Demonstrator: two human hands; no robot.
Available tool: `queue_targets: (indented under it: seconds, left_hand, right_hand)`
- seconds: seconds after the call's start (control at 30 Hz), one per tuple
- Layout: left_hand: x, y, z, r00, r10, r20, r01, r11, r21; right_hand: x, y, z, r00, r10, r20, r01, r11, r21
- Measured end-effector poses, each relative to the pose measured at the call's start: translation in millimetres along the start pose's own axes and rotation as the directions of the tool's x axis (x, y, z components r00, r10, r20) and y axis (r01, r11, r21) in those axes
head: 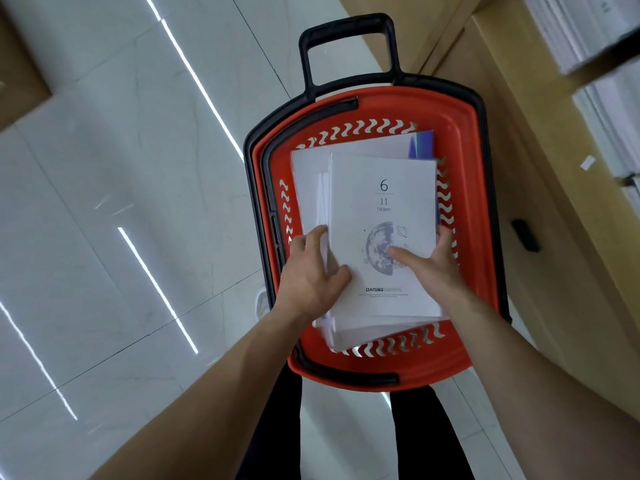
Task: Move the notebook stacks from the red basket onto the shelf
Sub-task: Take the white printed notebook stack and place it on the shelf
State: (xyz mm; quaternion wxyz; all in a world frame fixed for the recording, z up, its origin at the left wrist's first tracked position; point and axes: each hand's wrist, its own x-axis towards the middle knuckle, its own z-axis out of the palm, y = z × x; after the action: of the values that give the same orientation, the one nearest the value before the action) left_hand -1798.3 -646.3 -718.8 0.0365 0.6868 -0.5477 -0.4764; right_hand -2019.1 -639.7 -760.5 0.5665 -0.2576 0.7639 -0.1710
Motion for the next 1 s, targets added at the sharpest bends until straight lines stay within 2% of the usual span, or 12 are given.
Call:
queue_targets:
  seconds: [0.17,0.33,0.4,0.5,0.63,0.73,0.93,1.0]
  left_hand:
    - [9.2,5.3,5.0,1.0,-0.02,-0.01,0.02,1.0,-0.014]
    - [12.7,6.0,4.1,0.994,-0.088,0.068,0.089,0.996,-0.006]
    - [9.8,5.4,7.0,0.992,-0.111,0.065,0.11,0.994,0.02]
    - [5.1,3.5,11.6,0.987,-0.151,0.057,0.149,0.988,0.042]
    - [4.3,5.2,14.2,0.98,-0.196,0.028,0.195,0.98,0.046]
    - [7.7,3.1,11.7,0.979,-0.202,-0.019,0.203,0.979,0.026]
    - [11.6,-3.7,-3.3,0.985,-0.167,-0.049,0.165,0.985,-0.041]
    - [4.6,3.2,-11.8,0.987,-0.146,-0.064,0.143,0.989,-0.049]
  right_hand:
    - [-9.5,9.5,3.8,0.998,-0.059,-0.011,0.059,0.998,0.027]
    - [-18.3,17.8,6.2,0.991,-0.114,-0.065,0.111,0.993,-0.05]
    - [-18.0,17.9,5.0,0.994,-0.088,-0.071,0.084,0.995,-0.061]
    - [-18.6,19.4,9.5,0.998,0.031,-0.052,-0.031,1.0,0.002]
    - [-21.4,29.5,16.1,0.999,0.036,0.014,-0.037,0.997,0.064]
    - [-22.9,31.7,24.3,0.998,0.058,-0.015,-0.056,0.992,0.116]
    - [-36.1,11.1,32.7,0.994,0.04,-0.101,-0.039,0.999,0.011]
    - [-44.1,0.5,27.1,0.992,-0.006,-0.123,0.003,1.0,-0.025]
